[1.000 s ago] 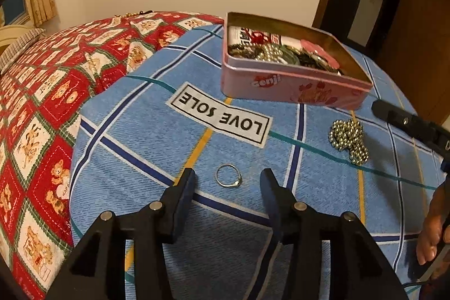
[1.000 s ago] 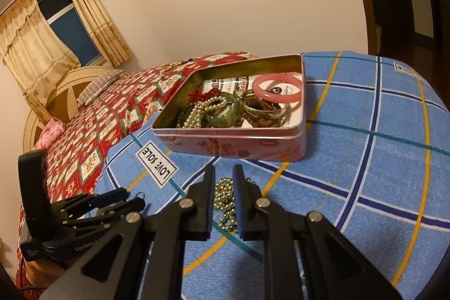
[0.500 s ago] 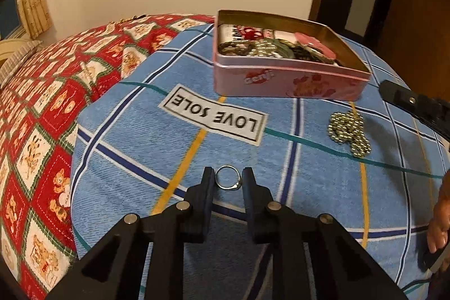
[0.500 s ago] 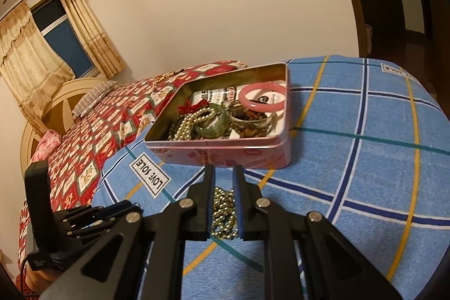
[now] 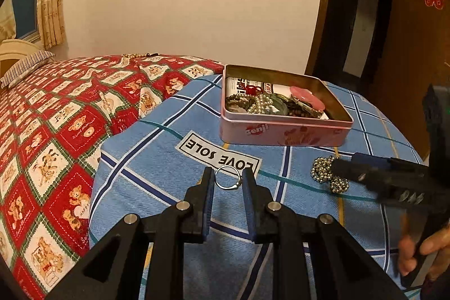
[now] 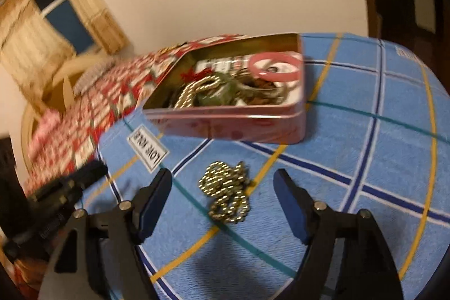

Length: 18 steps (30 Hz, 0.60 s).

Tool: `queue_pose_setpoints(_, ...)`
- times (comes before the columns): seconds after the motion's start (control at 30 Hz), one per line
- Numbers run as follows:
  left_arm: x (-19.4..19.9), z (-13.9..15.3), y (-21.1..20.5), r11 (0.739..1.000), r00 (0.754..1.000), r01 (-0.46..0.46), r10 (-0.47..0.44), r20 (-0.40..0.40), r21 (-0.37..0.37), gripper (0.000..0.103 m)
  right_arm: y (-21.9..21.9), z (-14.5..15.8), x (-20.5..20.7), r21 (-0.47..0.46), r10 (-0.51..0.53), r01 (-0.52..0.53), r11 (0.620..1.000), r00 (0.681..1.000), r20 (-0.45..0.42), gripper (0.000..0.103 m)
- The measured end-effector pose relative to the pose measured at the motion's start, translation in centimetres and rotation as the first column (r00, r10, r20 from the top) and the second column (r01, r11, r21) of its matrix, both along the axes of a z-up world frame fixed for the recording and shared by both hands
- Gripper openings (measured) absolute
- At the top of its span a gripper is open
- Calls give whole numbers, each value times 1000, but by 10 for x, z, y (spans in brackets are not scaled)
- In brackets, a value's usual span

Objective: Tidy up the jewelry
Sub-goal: 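Grasp the gold bead chain with the right tool while the left tool grasps the silver ring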

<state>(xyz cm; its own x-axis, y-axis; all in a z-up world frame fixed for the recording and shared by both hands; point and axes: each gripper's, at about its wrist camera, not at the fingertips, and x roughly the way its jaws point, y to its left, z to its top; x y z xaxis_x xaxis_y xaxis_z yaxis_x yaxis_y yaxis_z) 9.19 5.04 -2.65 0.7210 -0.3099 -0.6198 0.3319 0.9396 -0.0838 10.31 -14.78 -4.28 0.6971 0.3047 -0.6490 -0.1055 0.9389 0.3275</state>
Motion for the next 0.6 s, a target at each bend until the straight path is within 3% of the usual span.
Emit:
queue_pose_setpoints(0.1,1,1,0,1000,1000,0,0,3,-12,20,12,-8,6,-96,4,-7,995,999,-32,74)
queue_pose_setpoints(0.2,0,4,1,1000,1000,-2,2,14,-28,20,12,-13,11,-92,10,-16,996,998,-57,68)
queue_pose_setpoints(0.27,-2,6,2,999,1000,-5,5,21,-38,20,12,-15,11,-106,6,-12,994,998,-60,56)
queue_pose_setpoints(0.33,-4,8,3,999,1000,-1,2,30,-51,20,13,-16,12,-128,5,-14,992,998,-68,29)
queue_pose_setpoints(0.4,-6,10,2,998,999,1,1,42,-59,20,11,-15,12,-125,3,-12,992,997,-73,18)
queue_pose_setpoints(0.5,-9,14,3,997,998,4,0,59,-75,20,8,-15,10,-112,2,-10,994,998,-69,14)
queue_pose_setpoints(0.6,-9,17,1,997,998,5,0,66,-80,20,5,-5,2,-91,-8,8,996,1000,-8,13)
